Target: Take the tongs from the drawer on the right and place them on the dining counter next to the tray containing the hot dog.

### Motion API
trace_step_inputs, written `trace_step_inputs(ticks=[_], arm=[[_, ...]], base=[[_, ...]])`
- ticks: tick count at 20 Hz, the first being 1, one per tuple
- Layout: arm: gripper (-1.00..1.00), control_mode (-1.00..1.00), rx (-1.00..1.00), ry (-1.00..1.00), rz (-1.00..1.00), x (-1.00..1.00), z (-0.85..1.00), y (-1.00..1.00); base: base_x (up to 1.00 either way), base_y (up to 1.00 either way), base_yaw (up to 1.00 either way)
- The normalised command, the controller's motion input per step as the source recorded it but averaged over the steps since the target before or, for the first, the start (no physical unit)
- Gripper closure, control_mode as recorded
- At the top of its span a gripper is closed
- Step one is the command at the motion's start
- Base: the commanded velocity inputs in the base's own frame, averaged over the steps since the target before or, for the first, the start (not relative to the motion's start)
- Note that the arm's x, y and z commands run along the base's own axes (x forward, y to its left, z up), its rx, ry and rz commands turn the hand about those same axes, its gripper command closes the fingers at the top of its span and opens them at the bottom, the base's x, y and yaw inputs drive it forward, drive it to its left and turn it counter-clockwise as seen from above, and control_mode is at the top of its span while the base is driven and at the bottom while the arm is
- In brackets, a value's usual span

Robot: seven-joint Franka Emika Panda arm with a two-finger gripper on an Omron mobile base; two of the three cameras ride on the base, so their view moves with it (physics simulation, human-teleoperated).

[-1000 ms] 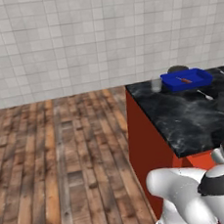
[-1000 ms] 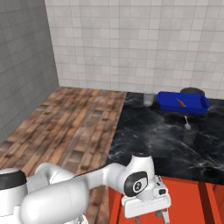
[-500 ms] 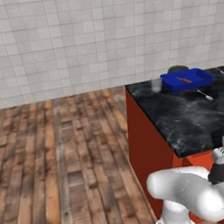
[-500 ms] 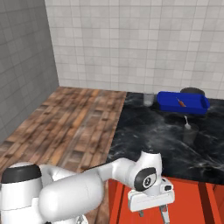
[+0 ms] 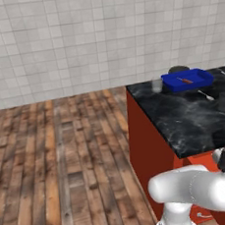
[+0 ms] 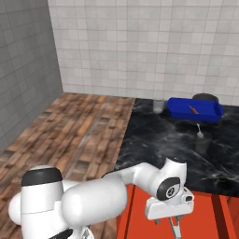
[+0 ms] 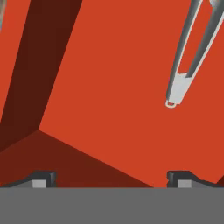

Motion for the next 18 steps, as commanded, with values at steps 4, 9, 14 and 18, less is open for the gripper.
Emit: trace_step_inputs(ticks=[4,9,14,18], arm=[[-1.0,-1.0,0.0,-0.1,-0.02,0.0,-0.05,-0.02],[-1.0,-1.0,0.01,-0.08,-0.04,0.0,-0.01,-0.1],[-1.0,-1.0,0.0,-0.06,-0.07,0.0,-0.08,-0.13],[-1.0,-1.0,0.0,-0.04,-0.1,0.0,-0.12,-0.12]], base=[[0.0,0.0,0.0],[0.0,0.0,0.0],[0.0,0.0,0.0],[0.0,0.0,0.0]])
